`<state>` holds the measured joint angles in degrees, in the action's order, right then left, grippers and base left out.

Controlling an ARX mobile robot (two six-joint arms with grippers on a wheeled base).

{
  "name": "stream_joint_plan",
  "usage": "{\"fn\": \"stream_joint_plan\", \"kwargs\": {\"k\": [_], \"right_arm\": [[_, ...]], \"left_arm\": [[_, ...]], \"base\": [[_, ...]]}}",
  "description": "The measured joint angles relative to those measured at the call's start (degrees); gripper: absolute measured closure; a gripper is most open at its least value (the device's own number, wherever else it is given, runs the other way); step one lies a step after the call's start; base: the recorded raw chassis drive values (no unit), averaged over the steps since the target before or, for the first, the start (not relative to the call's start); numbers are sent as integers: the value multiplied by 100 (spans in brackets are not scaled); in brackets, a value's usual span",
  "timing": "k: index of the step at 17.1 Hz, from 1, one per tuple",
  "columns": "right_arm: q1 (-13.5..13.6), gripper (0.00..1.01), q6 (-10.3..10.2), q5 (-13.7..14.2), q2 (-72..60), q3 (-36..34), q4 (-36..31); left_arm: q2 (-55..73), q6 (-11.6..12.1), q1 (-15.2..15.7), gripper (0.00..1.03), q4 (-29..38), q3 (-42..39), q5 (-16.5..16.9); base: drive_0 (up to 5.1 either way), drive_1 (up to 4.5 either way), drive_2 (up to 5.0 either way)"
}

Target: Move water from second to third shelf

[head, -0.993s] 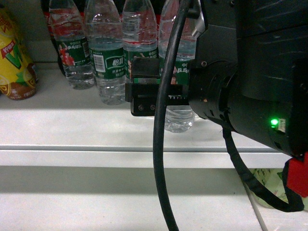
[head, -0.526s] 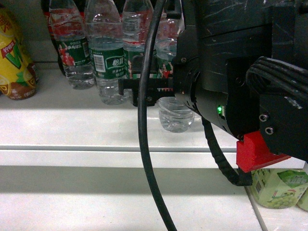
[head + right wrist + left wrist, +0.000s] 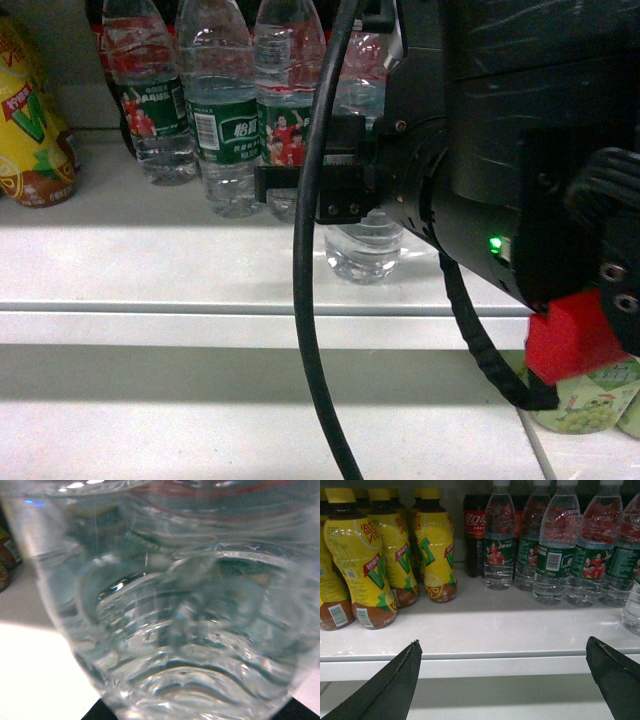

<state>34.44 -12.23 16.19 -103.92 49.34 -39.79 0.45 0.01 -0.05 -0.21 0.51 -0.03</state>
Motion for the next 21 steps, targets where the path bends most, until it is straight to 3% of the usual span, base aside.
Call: {"fn": "stream_joint_plan", "kwargs": {"k": [8, 11, 15, 17, 21], "right_arm": [[-129, 61, -17, -177, 710, -863, -107], [-461, 61, 28, -177, 1530, -1711, -101], [-981, 61, 317, -282, 2691, -2627, -37], [-1325, 61, 422, -380, 3670, -3169, 308], [-1585, 61, 435, -535, 5136, -3521, 1270]], "left_arm": [[0, 2, 0, 5, 2, 0, 0], [0, 2, 0, 5, 0, 0, 0], [0, 2, 0, 5, 2, 0, 0], [0, 2, -2, 5, 2, 0, 0], [0, 2, 0, 5, 0, 0, 0]], "base": [[0, 0, 0], [0, 0, 0], [0, 0, 0], [0, 0, 0], [0, 0, 0]]}}
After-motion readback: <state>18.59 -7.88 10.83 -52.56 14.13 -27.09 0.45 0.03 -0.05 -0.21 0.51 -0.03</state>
